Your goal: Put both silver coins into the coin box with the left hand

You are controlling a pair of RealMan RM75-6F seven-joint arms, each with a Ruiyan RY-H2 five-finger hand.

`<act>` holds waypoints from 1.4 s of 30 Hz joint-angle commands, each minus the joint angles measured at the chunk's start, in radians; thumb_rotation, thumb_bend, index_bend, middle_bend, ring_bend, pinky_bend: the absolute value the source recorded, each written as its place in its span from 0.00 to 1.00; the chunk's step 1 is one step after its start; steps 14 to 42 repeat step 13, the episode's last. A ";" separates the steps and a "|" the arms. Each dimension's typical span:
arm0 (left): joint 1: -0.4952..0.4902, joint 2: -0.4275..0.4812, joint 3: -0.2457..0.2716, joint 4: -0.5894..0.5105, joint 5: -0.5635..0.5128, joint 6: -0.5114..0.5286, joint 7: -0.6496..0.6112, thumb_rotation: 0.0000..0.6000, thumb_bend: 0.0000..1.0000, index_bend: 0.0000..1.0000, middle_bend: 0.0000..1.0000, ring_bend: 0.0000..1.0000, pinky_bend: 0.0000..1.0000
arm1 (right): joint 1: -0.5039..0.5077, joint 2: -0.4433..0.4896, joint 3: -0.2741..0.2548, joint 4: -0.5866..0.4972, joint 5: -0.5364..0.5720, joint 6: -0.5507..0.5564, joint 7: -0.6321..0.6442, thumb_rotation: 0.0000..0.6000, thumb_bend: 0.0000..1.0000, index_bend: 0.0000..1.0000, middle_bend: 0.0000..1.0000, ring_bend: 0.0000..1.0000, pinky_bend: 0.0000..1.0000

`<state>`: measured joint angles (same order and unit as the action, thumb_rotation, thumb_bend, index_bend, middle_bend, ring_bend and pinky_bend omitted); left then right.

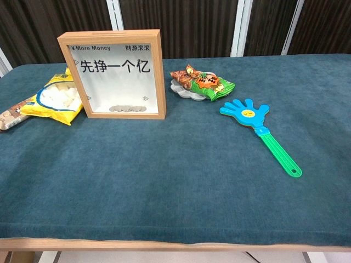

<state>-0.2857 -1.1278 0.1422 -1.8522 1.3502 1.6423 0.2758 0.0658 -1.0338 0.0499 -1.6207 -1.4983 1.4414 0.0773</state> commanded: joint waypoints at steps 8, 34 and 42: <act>0.158 -0.036 0.051 0.249 0.089 -0.013 -0.282 1.00 0.39 0.00 0.00 0.00 0.06 | 0.005 -0.039 -0.002 -0.024 0.003 0.002 -0.104 1.00 0.15 0.00 0.00 0.00 0.00; 0.165 -0.043 0.036 0.259 0.107 0.006 -0.257 1.00 0.39 0.00 0.00 0.00 0.05 | 0.006 -0.042 -0.001 -0.021 0.010 -0.002 -0.112 1.00 0.15 0.00 0.00 0.00 0.00; 0.165 -0.043 0.036 0.259 0.107 0.006 -0.257 1.00 0.39 0.00 0.00 0.00 0.05 | 0.006 -0.042 -0.001 -0.021 0.010 -0.002 -0.112 1.00 0.15 0.00 0.00 0.00 0.00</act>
